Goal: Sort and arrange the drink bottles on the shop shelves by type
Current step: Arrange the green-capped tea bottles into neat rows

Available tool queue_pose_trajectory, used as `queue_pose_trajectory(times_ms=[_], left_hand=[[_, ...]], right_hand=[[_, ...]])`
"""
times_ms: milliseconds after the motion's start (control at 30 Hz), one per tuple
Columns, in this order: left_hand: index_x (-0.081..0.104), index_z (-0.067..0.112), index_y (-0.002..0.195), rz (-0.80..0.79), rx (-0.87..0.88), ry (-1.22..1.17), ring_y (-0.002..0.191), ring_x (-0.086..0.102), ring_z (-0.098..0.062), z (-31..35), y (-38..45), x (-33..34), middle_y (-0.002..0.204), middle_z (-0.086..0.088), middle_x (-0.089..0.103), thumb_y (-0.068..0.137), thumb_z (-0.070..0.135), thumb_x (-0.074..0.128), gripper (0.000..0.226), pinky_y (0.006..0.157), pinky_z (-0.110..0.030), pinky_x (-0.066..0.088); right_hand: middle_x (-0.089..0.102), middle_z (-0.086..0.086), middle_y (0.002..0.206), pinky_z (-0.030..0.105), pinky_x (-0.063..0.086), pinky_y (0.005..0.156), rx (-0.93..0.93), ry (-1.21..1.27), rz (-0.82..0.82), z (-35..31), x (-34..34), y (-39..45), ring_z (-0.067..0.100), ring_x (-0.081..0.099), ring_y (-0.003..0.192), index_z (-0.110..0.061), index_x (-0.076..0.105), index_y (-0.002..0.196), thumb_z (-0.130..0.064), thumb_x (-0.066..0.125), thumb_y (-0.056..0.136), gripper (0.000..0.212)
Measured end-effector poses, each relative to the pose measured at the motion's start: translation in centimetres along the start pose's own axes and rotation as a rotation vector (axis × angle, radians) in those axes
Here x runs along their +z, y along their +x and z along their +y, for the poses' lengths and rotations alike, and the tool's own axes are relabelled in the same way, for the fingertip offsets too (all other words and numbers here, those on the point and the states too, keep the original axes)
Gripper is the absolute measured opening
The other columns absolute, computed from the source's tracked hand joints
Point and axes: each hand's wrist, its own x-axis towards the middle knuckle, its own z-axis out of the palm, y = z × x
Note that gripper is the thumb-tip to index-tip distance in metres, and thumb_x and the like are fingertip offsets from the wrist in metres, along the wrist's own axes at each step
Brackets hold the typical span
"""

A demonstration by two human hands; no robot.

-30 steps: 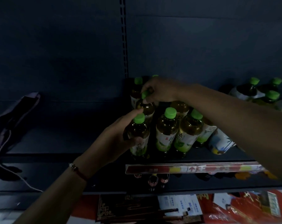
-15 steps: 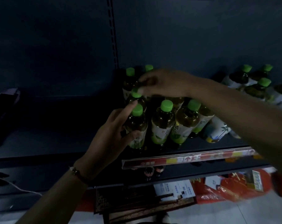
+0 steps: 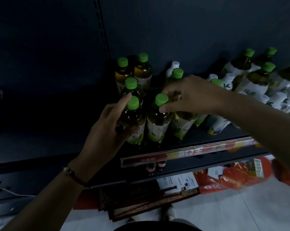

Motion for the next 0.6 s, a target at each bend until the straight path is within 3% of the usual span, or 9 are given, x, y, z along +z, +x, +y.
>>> queue_pose_trajectory(times_ms=[133, 267, 433, 500, 600], left_hand=[[0.021, 0.051, 0.151, 0.012, -0.003, -0.004, 0.111, 0.059, 0.002, -0.1, 0.1, 0.0, 0.134, 0.010, 0.043, 0.079, 0.053, 0.062, 0.082, 0.089, -0.038, 0.058], [0.023, 0.046, 0.152, 0.031, 0.006, 0.045, 0.108, 0.061, -0.002, 0.1, 0.0, 0.2, 0.133, 0.006, 0.044, 0.079, 0.057, 0.060, 0.082, 0.086, -0.039, 0.059], [0.022, 0.041, 0.153, 0.069, -0.018, 0.153, 0.114, 0.045, 0.014, 1.3, -0.2, 0.5, 0.138, 0.012, 0.036, 0.080, 0.060, 0.059, 0.083, 0.090, -0.022, 0.048], [0.025, 0.030, 0.154, 0.140, 0.036, 0.272, 0.132, 0.036, -0.007, 2.3, 0.1, 0.5, 0.147, 0.000, 0.032, 0.082, 0.060, 0.064, 0.087, 0.102, -0.034, 0.042], [0.029, 0.021, 0.153, 0.156, 0.173, 0.449, 0.142, 0.027, -0.028, 4.7, 1.8, 0.5, 0.149, -0.010, 0.035, 0.083, 0.062, 0.061, 0.087, 0.114, -0.051, 0.027]], right_hand=[[0.072, -0.015, 0.093, 0.032, 0.055, 0.079, -0.010, 0.013, 0.016, 0.1, 0.4, 0.0, -0.002, 0.066, 0.085, -0.030, 0.071, 0.102, -0.054, 0.069, 0.079, 0.034], [0.071, -0.009, 0.095, 0.035, 0.053, 0.077, 0.007, -0.107, 0.098, 0.2, 1.3, -0.1, 0.007, 0.065, 0.086, -0.029, 0.068, 0.104, -0.063, 0.061, 0.079, 0.043], [0.065, -0.006, 0.109, 0.037, 0.052, 0.083, -0.002, -0.142, 0.098, 0.0, 0.8, -0.8, 0.012, 0.061, 0.097, -0.026, 0.062, 0.117, -0.069, 0.053, 0.080, 0.057], [0.058, -0.002, 0.114, 0.036, 0.048, 0.085, 0.083, -0.196, 0.186, 0.7, 0.0, -1.7, 0.016, 0.055, 0.104, -0.023, 0.058, 0.121, -0.072, 0.050, 0.080, 0.064], [0.052, -0.007, 0.090, 0.027, 0.038, 0.066, 0.256, -0.226, 0.185, 1.9, -0.8, -3.3, 0.010, 0.051, 0.081, -0.021, 0.053, 0.103, -0.063, 0.058, 0.083, 0.047]])
